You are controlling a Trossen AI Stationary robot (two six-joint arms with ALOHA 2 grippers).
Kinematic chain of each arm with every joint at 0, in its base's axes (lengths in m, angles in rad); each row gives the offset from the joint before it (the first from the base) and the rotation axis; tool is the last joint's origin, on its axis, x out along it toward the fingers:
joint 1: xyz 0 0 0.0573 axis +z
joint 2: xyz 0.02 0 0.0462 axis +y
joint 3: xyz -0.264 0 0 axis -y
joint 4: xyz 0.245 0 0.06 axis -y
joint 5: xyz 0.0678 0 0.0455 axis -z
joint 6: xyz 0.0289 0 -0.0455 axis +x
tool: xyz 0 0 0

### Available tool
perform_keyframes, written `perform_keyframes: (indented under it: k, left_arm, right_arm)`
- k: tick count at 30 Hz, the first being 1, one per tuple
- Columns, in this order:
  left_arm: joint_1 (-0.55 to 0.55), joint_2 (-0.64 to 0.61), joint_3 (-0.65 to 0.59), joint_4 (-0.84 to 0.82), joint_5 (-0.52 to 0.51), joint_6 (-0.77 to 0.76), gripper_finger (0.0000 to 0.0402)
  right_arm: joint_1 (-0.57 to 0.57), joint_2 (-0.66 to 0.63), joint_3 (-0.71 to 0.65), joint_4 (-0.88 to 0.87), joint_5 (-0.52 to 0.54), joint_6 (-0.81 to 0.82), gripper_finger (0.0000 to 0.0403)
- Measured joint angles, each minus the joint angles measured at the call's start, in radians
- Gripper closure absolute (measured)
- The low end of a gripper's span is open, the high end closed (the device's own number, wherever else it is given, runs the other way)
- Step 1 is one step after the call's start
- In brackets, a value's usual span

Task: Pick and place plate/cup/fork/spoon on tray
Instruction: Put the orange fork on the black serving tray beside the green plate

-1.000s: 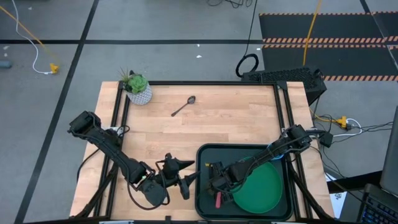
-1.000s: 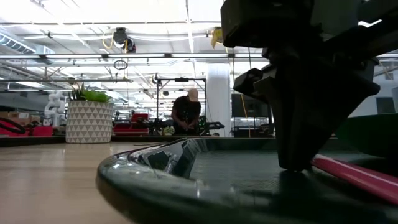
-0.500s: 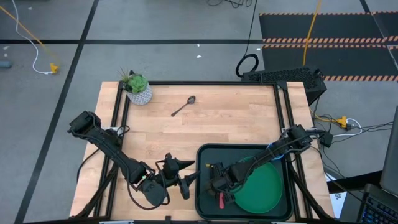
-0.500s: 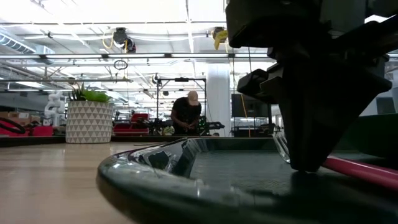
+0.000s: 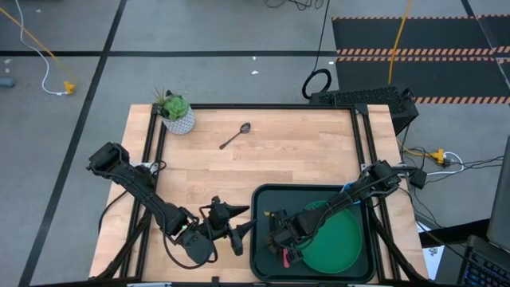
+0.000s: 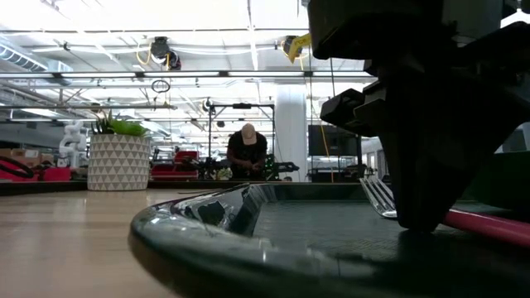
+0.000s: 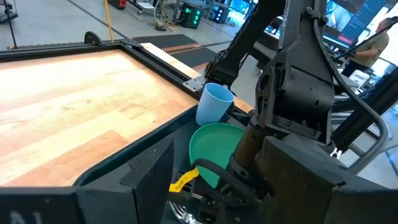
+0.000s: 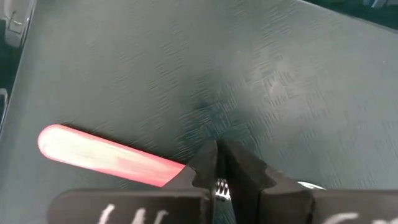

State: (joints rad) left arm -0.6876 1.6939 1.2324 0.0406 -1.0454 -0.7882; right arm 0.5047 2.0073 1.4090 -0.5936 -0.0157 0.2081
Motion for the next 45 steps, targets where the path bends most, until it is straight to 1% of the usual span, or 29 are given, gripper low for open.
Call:
perform_keyframes:
  k: [15, 26, 33, 37, 45]
  left_arm:
    - [0.000, 0.000, 0.000, 0.027, 0.000, 0.027, 0.0156]
    - [0.000, 0.000, 0.000, 0.028, 0.000, 0.033, 0.0156]
    - [0.000, 0.000, 0.000, 0.031, 0.000, 0.034, 0.0156]
    - [0.000, 0.000, 0.000, 0.031, 0.000, 0.034, 0.0156]
    - [0.000, 0.000, 0.000, 0.032, 0.000, 0.034, 0.0156]
  right_arm:
    - [-0.052, -0.004, 0.000, -0.052, 0.012, -0.045, 0.0381]
    - [-0.066, -0.053, -0.003, -0.058, 0.021, -0.067, 0.0381]
    - [-0.099, -0.052, -0.002, -0.070, 0.026, -0.080, 0.0381]
    - [-0.124, -0.052, -0.002, -0.098, 0.070, -0.091, 0.0381]
    - [-0.172, -0.052, -0.034, -0.117, 0.070, -0.100, 0.0381]
